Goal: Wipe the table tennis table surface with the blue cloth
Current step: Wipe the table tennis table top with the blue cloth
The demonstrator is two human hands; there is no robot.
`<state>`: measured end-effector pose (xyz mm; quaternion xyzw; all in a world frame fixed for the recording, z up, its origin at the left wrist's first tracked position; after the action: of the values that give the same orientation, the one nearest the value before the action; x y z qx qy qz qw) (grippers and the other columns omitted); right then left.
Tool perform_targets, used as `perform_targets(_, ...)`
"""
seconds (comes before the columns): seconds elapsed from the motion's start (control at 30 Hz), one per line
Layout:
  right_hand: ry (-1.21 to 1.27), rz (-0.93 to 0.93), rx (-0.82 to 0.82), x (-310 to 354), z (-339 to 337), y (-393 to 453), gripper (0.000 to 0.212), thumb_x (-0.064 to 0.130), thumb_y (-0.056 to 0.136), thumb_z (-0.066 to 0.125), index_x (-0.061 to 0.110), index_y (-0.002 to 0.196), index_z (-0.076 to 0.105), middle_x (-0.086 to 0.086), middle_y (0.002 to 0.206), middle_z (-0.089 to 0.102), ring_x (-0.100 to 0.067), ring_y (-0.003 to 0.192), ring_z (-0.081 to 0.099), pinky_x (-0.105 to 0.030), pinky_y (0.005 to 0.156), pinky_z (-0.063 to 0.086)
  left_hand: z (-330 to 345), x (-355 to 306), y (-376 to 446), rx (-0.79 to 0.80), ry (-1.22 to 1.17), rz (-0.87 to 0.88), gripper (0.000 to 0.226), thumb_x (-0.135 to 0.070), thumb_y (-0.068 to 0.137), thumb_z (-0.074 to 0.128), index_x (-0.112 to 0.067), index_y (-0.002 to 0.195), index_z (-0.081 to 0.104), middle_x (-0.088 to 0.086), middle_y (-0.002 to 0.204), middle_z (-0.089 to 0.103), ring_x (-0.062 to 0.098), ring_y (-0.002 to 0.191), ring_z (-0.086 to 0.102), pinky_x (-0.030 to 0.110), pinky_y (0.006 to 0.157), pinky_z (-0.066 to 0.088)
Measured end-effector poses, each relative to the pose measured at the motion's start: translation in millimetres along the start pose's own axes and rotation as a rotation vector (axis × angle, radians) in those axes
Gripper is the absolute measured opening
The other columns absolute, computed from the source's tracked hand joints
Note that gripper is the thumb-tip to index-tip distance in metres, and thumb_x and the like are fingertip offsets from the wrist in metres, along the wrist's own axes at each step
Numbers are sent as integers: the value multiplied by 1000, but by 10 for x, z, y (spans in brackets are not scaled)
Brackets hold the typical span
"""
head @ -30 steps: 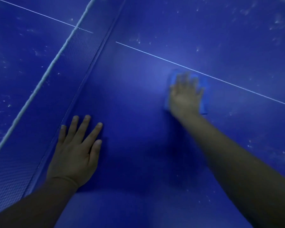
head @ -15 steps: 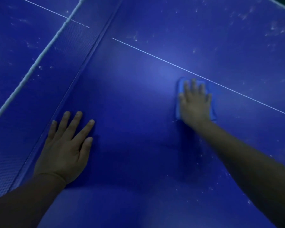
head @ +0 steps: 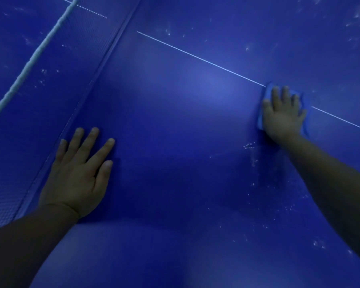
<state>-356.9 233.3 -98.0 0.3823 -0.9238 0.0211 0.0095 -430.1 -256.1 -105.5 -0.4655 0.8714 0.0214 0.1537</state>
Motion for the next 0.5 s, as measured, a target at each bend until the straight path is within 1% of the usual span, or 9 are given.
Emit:
perform_targets(0.07,-30,-282,7,468,63,-424,66,52,96,19,25,155,28,-5,164,21,-36,150,18,-67,113,16,1,0,3,-4,-10,0,59,-51,103,18,-23,153,32,4,164,19,24,154,4,33,122,-12)
perform_targets(0.13,-32,-663,-14,838,119,-1139,60,50,99,28,24,153,33,-6,161,29,-38,148,24,-70,111,20,2,8,0,-6,-10,-2,60,-52,103,16,-24,154,31,3,164,18,23,154,3,32,122,-13)
perform_targets(0.2,-30,-1039,52,908,122,-1720,54,50,102,32,29,152,32,-3,161,30,-35,149,21,-64,116,14,-7,1,-9,-9,-5,-13,62,-53,102,15,-24,154,32,4,164,19,24,154,5,31,122,-12)
perform_targets(0.27,-55,-1215,119,751,71,-1587,53,50,102,31,31,152,32,-2,159,33,-34,149,24,-62,117,14,-2,-7,0,-6,-6,-16,62,-53,102,16,-25,154,33,4,164,19,25,154,6,31,122,-12)
perform_targets(0.3,-89,-1158,64,642,74,-1331,53,50,102,29,30,151,31,-5,157,35,-36,146,28,-65,114,19,0,-11,6,-9,-7,-13,61,-52,102,17,-25,154,33,4,164,19,24,154,5,30,121,-13)
perform_targets(0.37,-132,-795,-1,384,71,-656,59,54,102,16,25,152,30,-10,158,35,-41,144,30,-71,107,26,1,-12,7,-18,-11,-9,60,-52,102,18,-25,154,33,3,164,19,23,154,4,29,121,-14)
perform_targets(0.43,-91,-436,3,268,3,-168,71,59,98,8,22,155,29,-8,162,26,-39,148,22,-68,111,21,1,-12,-7,-22,-12,-9,60,-51,102,18,-25,154,33,3,165,18,23,154,4,29,121,-14)
perform_targets(0.47,-49,-347,-4,356,-15,-134,73,58,95,8,22,156,28,-5,163,23,-37,149,19,-66,113,18,0,-14,-11,-24,-13,-9,60,-51,102,18,-24,154,33,3,165,18,23,154,4,29,121,-14)
perform_targets(0.5,-49,-357,-17,519,-7,-242,71,56,95,10,23,156,27,-5,163,23,-37,149,19,-67,112,18,-6,-17,-6,-27,-15,-11,61,-51,102,17,-24,154,33,3,165,18,24,154,4,28,121,-14)
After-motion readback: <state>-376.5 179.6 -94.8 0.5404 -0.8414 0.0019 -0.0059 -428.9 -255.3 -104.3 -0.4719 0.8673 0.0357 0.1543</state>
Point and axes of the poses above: each hand's wrist, its own y-axis towards the middle knuckle, its own z-axis out of the palm, x = y × z, the point moved 3 cm from there along y, towards the middle knuckle
